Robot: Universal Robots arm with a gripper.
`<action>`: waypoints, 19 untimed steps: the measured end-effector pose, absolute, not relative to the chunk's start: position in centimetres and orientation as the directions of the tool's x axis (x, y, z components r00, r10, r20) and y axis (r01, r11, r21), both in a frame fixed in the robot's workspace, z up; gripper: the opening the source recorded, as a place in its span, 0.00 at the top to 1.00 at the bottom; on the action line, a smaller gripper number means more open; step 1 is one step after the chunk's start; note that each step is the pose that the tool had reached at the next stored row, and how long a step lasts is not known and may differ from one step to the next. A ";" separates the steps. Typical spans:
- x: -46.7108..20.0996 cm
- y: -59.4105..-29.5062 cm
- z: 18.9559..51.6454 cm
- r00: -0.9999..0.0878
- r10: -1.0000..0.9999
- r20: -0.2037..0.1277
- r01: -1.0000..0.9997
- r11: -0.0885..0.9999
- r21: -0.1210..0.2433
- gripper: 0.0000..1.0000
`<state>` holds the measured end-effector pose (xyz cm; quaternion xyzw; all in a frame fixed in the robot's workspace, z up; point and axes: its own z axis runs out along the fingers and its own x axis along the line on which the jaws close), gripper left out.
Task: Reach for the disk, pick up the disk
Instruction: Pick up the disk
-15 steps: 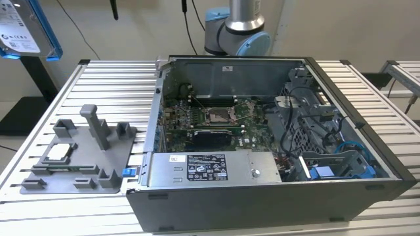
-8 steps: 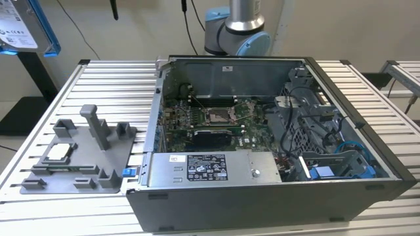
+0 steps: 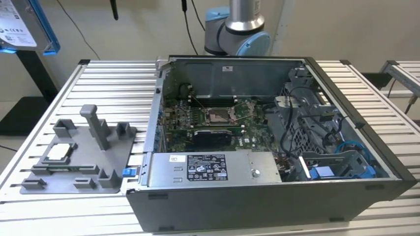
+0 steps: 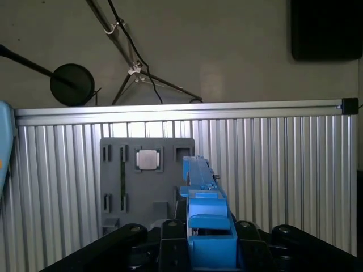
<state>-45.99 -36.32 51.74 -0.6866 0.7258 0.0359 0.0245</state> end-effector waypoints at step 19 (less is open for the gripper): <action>-43.6 -36.3 51.7 -0.056 -0.995 -0.085 -0.998 0.055 0.018 1.00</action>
